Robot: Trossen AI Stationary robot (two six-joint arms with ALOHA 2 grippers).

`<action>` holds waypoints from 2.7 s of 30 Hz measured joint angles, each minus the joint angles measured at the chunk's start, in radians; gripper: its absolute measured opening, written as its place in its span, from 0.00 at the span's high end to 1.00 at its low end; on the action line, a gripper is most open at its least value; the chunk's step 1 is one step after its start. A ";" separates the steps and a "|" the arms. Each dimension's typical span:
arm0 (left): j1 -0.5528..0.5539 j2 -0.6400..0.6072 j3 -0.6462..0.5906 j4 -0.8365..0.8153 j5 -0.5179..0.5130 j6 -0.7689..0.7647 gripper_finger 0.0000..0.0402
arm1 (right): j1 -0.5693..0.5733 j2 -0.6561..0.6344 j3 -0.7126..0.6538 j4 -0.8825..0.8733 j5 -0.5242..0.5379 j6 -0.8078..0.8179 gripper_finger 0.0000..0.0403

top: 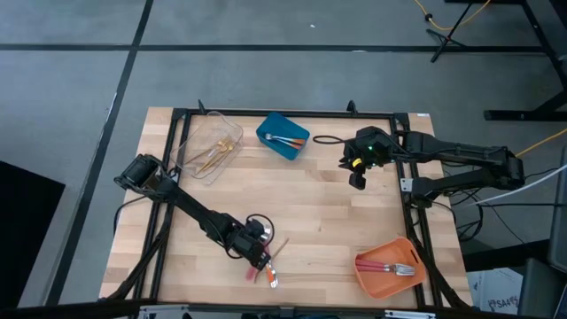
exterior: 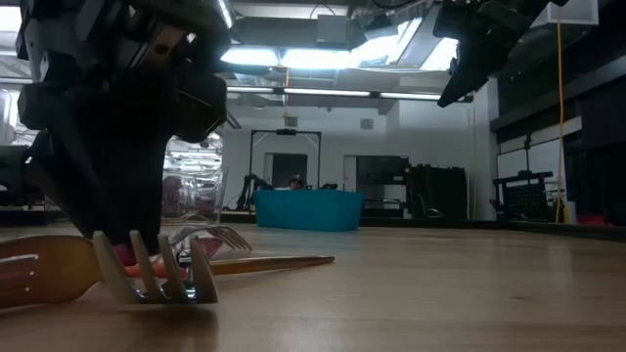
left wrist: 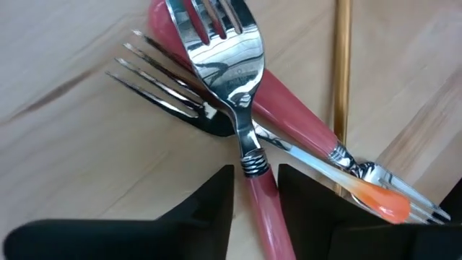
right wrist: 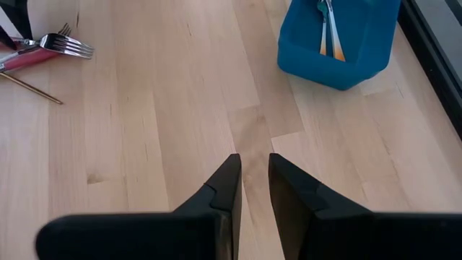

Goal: Sort silverware by color (type)
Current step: Put the pink fork into the orange bin

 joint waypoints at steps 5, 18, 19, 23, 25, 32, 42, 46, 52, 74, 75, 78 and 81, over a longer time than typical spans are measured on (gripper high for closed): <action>0.000 0.001 0.000 -0.011 -0.006 -0.022 0.81 | 0.000 0.000 0.000 0.000 0.000 0.000 0.85; 0.002 0.002 0.000 -0.054 -0.009 -0.087 0.89 | 0.000 0.000 0.000 0.000 0.000 0.000 0.85; 0.002 0.002 0.000 -0.054 -0.010 -0.087 0.89 | 0.000 0.000 0.000 0.000 0.000 0.000 0.85; 0.001 0.002 -0.001 -0.051 -0.010 -0.085 0.89 | 0.000 0.000 0.000 0.001 0.000 0.000 0.85; 0.001 -0.002 -0.001 -0.045 -0.010 -0.079 0.89 | 0.000 0.000 0.000 0.000 0.000 0.000 0.85; 0.004 -0.030 -0.004 -0.055 -0.067 -0.031 0.90 | 0.000 0.000 0.000 0.000 0.000 0.000 0.85; 0.016 -0.080 -0.006 -0.037 -0.082 0.039 0.90 | 0.000 0.000 0.000 0.001 0.000 0.000 0.85; 0.033 -0.099 -0.005 -0.010 -0.078 0.100 0.90 | 0.000 0.000 0.000 0.001 0.000 0.000 0.85; 0.086 -0.113 -0.003 0.092 -0.043 0.216 0.90 | 0.001 0.000 0.000 0.001 -0.001 0.000 0.85; 0.338 -0.113 -0.002 0.305 0.308 0.526 0.90 | 0.001 0.000 0.000 0.201 -0.315 0.000 0.85; 0.344 -0.113 -0.002 0.311 0.320 0.526 0.90 | 0.001 0.001 0.000 0.216 -0.315 0.000 0.85; 0.362 -0.113 -0.002 0.321 0.358 0.527 0.90 | 0.001 0.001 0.000 0.249 -0.323 -0.003 0.84; 0.377 -0.113 -0.002 0.321 0.383 0.527 0.90 | 0.001 0.010 0.000 0.293 -0.344 -0.003 0.78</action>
